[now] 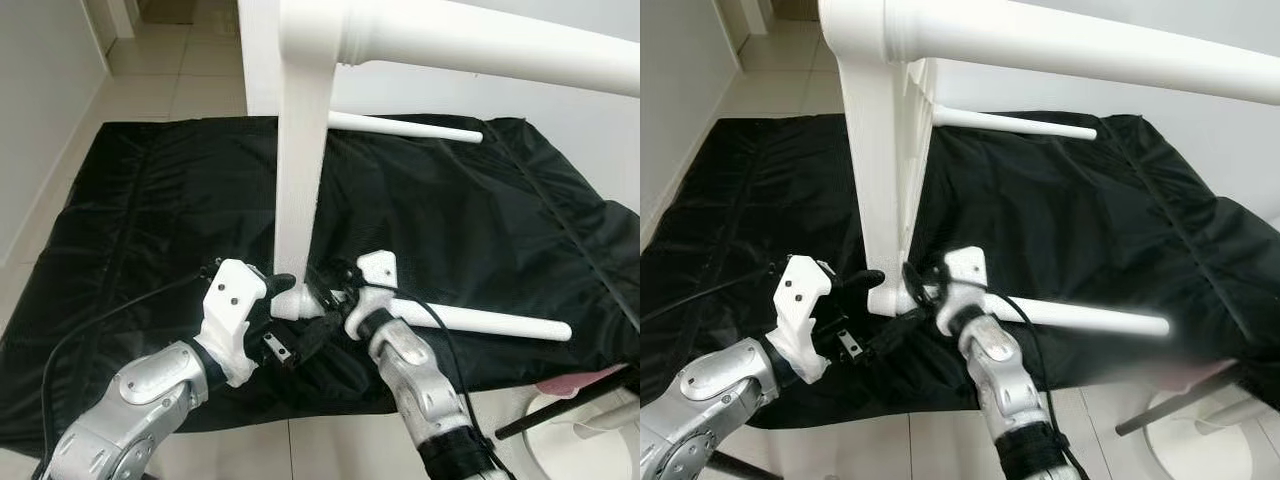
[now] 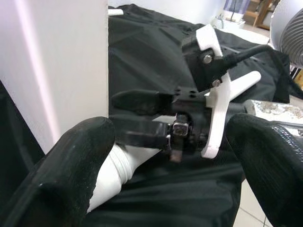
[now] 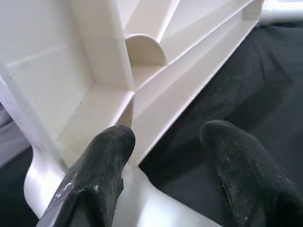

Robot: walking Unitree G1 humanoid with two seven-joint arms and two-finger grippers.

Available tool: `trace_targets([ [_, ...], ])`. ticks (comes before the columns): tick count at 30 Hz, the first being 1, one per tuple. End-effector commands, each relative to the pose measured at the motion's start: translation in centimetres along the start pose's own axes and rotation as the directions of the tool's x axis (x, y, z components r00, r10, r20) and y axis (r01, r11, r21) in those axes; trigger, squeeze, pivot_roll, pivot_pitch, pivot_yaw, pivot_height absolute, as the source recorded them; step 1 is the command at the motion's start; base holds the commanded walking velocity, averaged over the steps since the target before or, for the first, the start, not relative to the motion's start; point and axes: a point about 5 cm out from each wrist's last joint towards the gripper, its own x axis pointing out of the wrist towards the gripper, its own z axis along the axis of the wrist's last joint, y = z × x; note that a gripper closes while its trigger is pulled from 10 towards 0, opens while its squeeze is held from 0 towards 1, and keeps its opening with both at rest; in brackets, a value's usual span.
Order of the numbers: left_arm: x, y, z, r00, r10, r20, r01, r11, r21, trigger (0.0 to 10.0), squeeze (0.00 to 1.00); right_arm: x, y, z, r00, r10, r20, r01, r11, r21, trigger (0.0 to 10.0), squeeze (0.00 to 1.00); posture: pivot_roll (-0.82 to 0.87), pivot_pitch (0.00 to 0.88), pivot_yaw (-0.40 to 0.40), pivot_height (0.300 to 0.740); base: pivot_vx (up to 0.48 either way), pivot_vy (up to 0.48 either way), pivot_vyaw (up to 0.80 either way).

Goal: Building children table

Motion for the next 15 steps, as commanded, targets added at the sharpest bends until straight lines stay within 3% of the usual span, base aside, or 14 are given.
trace_targets([
  [1,0.0,-0.6,0.4,0.999,-0.048,-0.002,0.048,0.999,0.017,10.0,0.00,-0.4,-0.2,0.3,1.000,-0.006,0.018,0.006,1.000,-0.014,10.0,0.00,0.04,0.091,-0.041,0.740,0.000,0.000,0.00],
  [10,0.0,-0.7,0.3,0.998,-0.054,-0.020,0.055,0.998,0.035,10.0,0.00,-0.9,0.2,0.6,0.999,-0.003,0.040,0.004,1.000,-0.017,10.0,0.00,0.04,0.098,-0.036,0.740,0.000,0.000,0.00],
  [15,0.2,-0.9,0.4,0.998,-0.051,-0.027,0.053,0.997,0.052,10.0,0.00,-2.1,0.1,0.8,0.998,-0.034,0.055,0.037,0.997,-0.064,10.0,0.00,0.06,0.097,-0.028,0.740,0.000,0.000,0.00],
])
